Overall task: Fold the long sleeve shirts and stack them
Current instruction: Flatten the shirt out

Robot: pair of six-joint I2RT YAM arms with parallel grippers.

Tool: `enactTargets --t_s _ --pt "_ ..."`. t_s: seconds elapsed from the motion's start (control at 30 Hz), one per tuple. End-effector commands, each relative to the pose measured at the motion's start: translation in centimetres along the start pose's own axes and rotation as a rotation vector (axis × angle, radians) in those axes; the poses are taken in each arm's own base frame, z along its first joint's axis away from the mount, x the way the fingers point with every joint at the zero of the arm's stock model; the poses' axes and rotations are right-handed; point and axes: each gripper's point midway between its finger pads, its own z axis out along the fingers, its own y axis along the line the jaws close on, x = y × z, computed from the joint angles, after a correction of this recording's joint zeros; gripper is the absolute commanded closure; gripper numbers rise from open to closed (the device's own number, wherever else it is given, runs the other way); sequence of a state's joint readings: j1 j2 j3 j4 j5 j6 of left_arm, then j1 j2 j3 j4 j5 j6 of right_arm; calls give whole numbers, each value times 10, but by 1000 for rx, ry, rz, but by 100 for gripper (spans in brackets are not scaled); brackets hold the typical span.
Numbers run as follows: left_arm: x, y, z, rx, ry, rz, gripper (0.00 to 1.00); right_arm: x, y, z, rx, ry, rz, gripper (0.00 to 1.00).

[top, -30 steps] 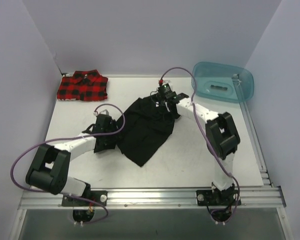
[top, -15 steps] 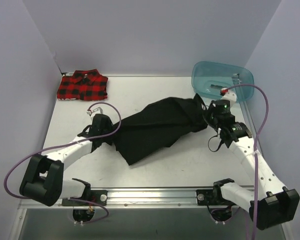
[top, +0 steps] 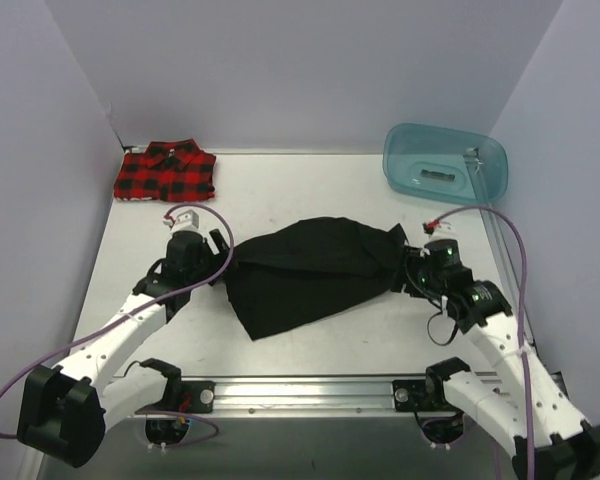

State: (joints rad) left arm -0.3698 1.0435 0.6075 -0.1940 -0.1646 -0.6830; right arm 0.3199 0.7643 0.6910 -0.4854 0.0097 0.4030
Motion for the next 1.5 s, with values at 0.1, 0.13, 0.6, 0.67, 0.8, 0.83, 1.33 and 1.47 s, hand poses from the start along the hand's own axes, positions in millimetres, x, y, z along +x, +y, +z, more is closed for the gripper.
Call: enactTargets --t_s 0.1,0.13,0.6,0.67,0.8,0.83,1.33,1.47 --pt "-1 -39 -25 146 82 71 10 -35 37 17 5 23 -198 38" --pt "0 -41 -24 150 91 71 10 -37 41 22 5 40 -211 38" --pt "22 -49 8 124 138 7 10 -44 13 103 325 158 -379 42" --pt "25 -47 13 114 139 5 11 -46 6 108 374 160 -398 48" --pt "34 -35 23 74 141 0 11 -59 -6 105 467 123 -433 76" --pt "41 -28 25 56 149 0 11 -65 -9 101 489 107 -440 93" --pt "33 -13 24 13 63 -41 11 -193 26 -43 211 -381 -244 100" --pt "26 -25 17 88 38 -14 11 -189 33 -47 143 -388 -231 100"
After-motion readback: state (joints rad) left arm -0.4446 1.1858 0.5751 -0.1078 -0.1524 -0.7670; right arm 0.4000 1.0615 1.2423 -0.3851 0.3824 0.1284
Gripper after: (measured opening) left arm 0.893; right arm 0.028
